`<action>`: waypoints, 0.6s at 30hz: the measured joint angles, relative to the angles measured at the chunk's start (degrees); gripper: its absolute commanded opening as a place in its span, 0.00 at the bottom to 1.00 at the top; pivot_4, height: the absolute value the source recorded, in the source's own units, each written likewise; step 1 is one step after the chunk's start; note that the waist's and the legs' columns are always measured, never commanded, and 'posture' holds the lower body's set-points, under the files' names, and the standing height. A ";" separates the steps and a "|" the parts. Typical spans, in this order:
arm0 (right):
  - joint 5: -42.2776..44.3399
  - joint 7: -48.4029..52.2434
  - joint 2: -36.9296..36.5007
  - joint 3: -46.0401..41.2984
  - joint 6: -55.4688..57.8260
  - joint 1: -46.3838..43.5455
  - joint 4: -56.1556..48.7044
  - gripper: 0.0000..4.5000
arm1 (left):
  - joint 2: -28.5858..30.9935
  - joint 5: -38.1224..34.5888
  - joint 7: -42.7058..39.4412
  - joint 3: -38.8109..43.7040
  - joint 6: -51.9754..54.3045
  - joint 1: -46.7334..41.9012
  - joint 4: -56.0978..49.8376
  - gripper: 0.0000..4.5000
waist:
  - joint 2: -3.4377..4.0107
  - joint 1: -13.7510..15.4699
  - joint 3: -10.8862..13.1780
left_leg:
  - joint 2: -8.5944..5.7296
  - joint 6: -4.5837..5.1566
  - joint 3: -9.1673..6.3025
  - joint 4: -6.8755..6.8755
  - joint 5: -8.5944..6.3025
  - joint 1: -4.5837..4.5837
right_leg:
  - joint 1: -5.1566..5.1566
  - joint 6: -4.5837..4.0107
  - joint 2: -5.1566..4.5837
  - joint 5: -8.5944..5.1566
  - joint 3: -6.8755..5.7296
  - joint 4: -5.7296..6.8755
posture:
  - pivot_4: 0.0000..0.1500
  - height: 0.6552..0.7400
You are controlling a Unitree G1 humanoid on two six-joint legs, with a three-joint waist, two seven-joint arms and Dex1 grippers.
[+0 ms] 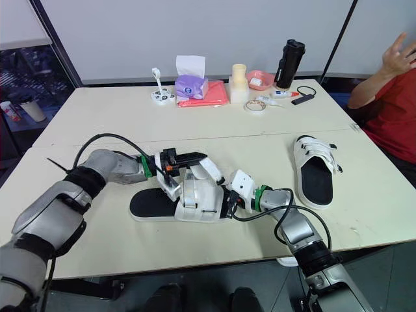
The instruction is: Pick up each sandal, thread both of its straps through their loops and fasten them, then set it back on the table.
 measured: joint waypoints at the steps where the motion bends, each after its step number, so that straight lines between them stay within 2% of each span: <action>1: -0.01 0.01 0.00 0.02 -0.01 -0.03 0.01 0.00 | -0.06 1.65 3.17 -1.89 0.58 -0.39 0.00 0.01 | 0.00 -0.01 0.00 | 0.00 0.00 0.01 -0.01 0.00 0.00 | -0.01 0.00 0.00 0.00 0.00 0.01 | 1.00 1.00; 2: -0.02 0.02 0.00 0.02 -0.03 -0.05 0.04 0.00 | -0.08 3.21 6.30 -3.90 1.06 -0.93 0.12 0.01 | 0.00 0.00 0.00 | 0.00 0.00 0.01 0.00 0.00 -0.01 | -0.02 0.00 0.00 0.00 0.00 0.02 | 1.00 1.00; 5: -0.02 0.06 0.00 0.05 -0.14 -0.24 0.32 0.00 | -0.10 5.46 12.32 -7.98 2.28 -2.45 1.64 0.19 | -0.02 0.00 0.01 | 0.00 0.00 0.02 0.01 0.00 0.00 | -0.01 0.00 0.00 0.00 0.00 0.03 | 1.00 1.00; 12: -0.03 0.17 0.01 0.23 -1.31 -0.63 1.42 0.00 | 0.18 5.85 18.30 -11.35 3.95 -3.79 3.66 0.96 | -0.04 -0.02 0.00 | 0.00 0.00 0.03 0.02 0.00 0.01 | 0.01 0.01 0.00 0.00 0.00 0.04 | 1.00 1.00; 18: -0.03 0.17 0.08 0.37 -1.51 -0.84 1.73 0.00 | 3.37 2.10 18.00 -10.85 1.75 -4.38 3.57 0.96 | -0.06 -0.10 0.00 | 0.00 0.00 0.03 0.01 0.00 0.04 | 0.00 0.00 0.00 0.00 0.00 0.05 | 1.00 1.00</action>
